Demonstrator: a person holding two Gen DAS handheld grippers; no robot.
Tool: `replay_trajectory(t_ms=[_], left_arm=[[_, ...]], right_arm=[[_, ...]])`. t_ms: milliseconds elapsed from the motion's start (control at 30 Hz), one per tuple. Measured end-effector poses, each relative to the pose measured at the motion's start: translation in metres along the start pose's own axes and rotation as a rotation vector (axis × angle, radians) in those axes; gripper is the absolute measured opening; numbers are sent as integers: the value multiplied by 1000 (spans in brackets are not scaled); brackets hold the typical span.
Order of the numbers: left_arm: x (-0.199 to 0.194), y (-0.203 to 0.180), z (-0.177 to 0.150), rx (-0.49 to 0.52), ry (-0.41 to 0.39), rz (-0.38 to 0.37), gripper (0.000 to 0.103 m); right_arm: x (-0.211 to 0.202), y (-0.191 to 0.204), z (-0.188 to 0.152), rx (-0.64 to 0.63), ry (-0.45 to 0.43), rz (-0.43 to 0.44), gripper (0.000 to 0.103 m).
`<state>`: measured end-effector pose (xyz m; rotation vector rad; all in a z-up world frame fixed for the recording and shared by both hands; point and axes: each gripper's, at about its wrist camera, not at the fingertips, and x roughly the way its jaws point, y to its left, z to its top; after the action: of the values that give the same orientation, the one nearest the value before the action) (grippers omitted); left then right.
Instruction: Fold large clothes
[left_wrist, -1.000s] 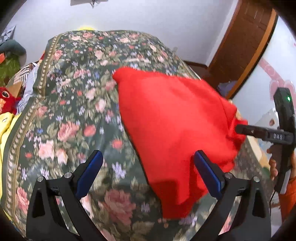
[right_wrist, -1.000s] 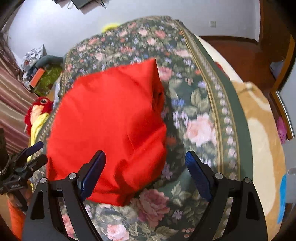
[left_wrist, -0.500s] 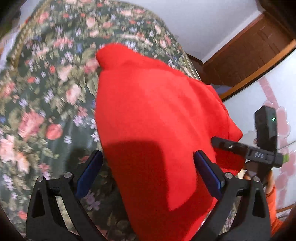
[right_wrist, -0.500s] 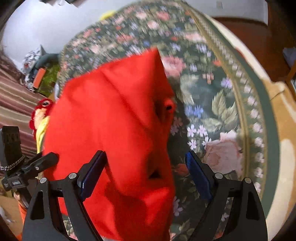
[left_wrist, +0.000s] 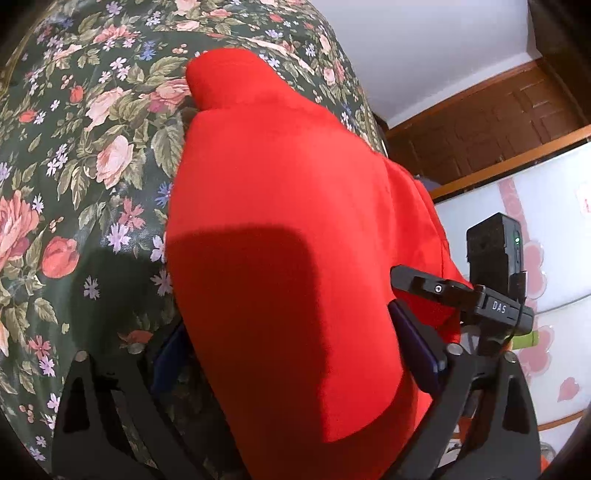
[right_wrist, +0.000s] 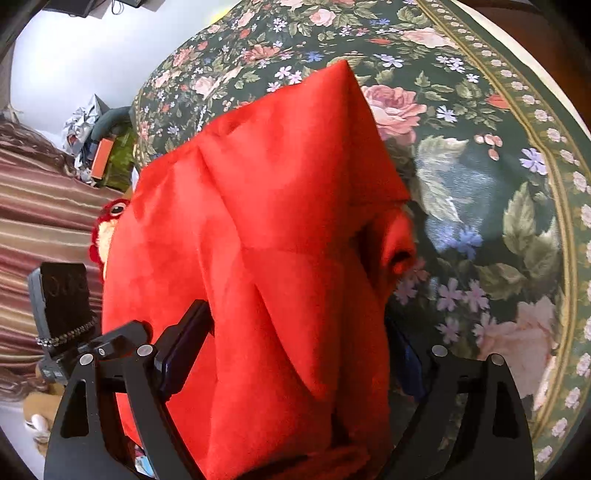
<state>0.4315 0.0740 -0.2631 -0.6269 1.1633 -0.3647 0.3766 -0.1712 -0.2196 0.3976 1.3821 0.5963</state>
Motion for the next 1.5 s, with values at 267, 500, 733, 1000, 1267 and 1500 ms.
replay_trajectory(t_ms=[267, 500, 733, 1000, 1267, 1500], left_arm=[[-25, -6, -4, 35, -45, 0, 57], [-76, -20, 1, 96, -107, -7, 43], [-153, -2, 4, 103, -215, 6, 43], [-220, 42, 29, 90, -313, 66, 43], [-228, 111, 61, 24, -286, 147, 43], [-197, 178, 81, -52, -225, 239, 43]], right_arm=[[-11, 24, -6, -41, -4, 37, 32], [-19, 86, -7, -155, -54, -6, 28], [-20, 152, 5, -236, -109, 36, 28], [14, 221, 25, -318, -119, 79, 28], [90, 252, 42, -320, -83, 79, 26], [155, 256, 53, -293, -16, 28, 25]])
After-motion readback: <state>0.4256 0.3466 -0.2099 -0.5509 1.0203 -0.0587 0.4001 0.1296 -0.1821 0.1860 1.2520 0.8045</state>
